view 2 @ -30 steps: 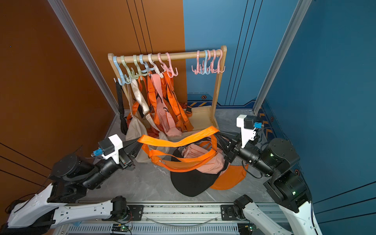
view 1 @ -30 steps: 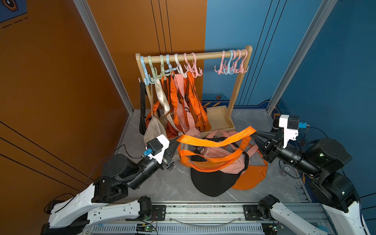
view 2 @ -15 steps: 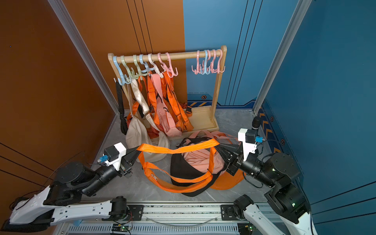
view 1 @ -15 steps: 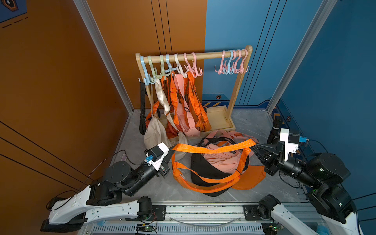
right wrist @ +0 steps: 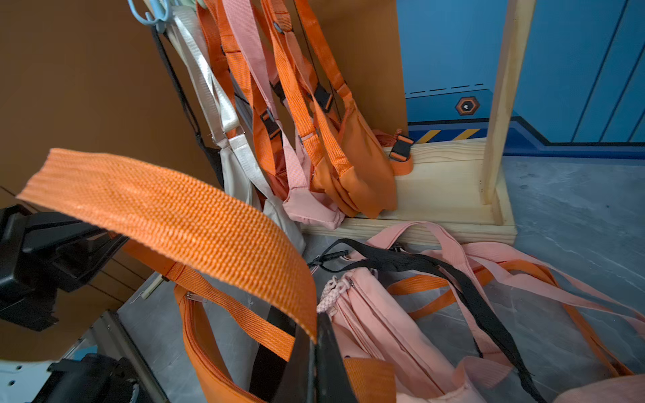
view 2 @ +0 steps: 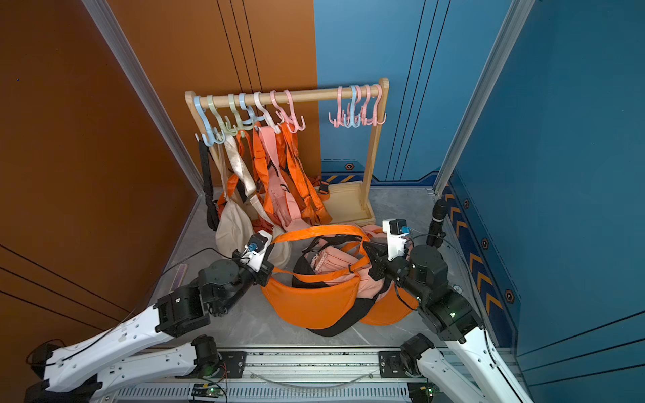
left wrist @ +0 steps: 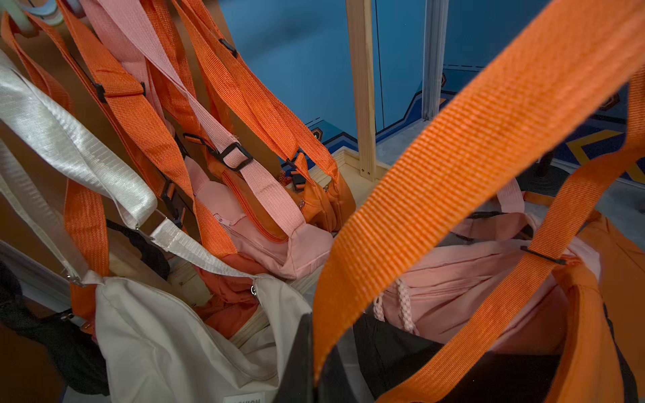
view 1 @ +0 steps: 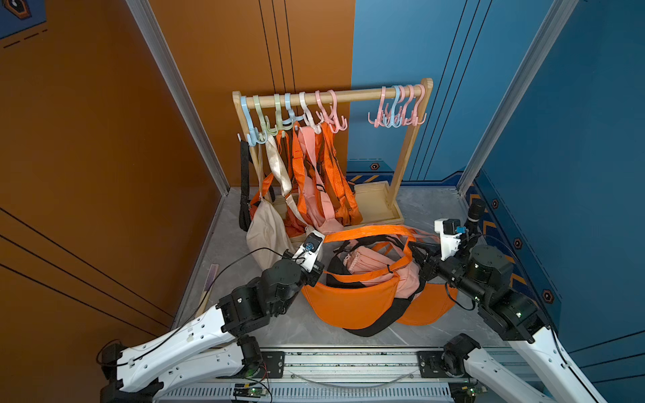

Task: Take the bag off the hook
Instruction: Place the bag inside the bag.

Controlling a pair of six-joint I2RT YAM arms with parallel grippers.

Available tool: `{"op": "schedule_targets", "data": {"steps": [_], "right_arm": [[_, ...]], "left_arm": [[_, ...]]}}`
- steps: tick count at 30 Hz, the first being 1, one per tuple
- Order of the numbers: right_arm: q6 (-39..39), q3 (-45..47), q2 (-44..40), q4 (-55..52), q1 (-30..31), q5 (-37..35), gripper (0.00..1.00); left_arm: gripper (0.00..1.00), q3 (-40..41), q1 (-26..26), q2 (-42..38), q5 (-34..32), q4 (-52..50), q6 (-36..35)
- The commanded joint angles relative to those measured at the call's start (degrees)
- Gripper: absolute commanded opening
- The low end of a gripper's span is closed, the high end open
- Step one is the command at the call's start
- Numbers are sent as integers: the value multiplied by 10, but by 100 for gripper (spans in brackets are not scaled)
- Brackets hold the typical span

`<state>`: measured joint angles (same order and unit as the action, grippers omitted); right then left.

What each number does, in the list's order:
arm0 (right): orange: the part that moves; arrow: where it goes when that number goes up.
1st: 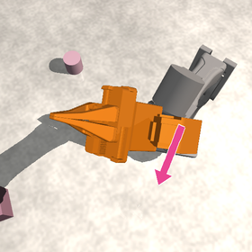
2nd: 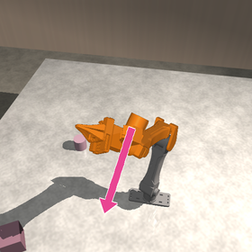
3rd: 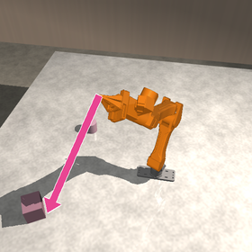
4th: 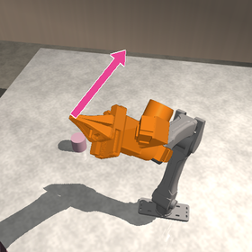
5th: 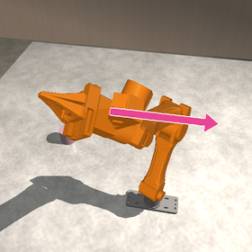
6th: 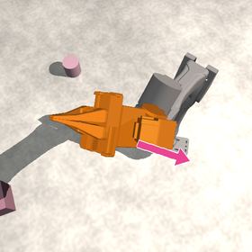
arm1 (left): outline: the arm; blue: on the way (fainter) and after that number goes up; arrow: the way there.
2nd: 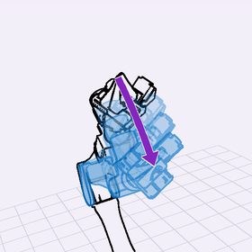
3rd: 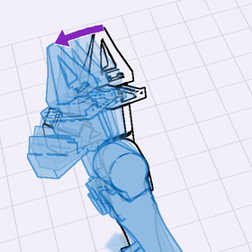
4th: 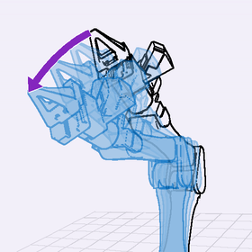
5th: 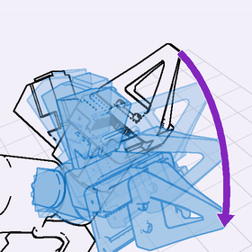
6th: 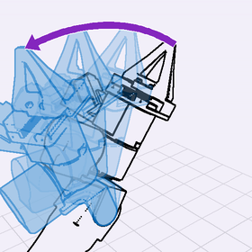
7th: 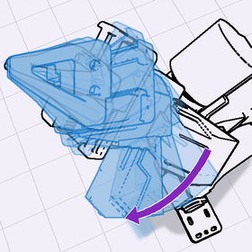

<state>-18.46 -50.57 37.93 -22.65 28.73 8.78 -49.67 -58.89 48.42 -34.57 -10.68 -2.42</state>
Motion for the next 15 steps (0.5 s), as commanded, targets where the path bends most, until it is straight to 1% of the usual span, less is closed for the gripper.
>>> {"op": "schedule_targets", "data": {"steps": [1,6,11,15], "right_arm": [[-3,15,11,34,3,-55,0],[5,27,27,38,1,-90,0],[5,48,35,33,-5,-170,0],[4,57,38,40,-14,-186,0]], "left_arm": [[0,0,28,30,59,57,46],[0,-16,60,95,99,91,60],[0,-28,84,162,131,122,69],[0,-35,99,204,153,140,75]]}}
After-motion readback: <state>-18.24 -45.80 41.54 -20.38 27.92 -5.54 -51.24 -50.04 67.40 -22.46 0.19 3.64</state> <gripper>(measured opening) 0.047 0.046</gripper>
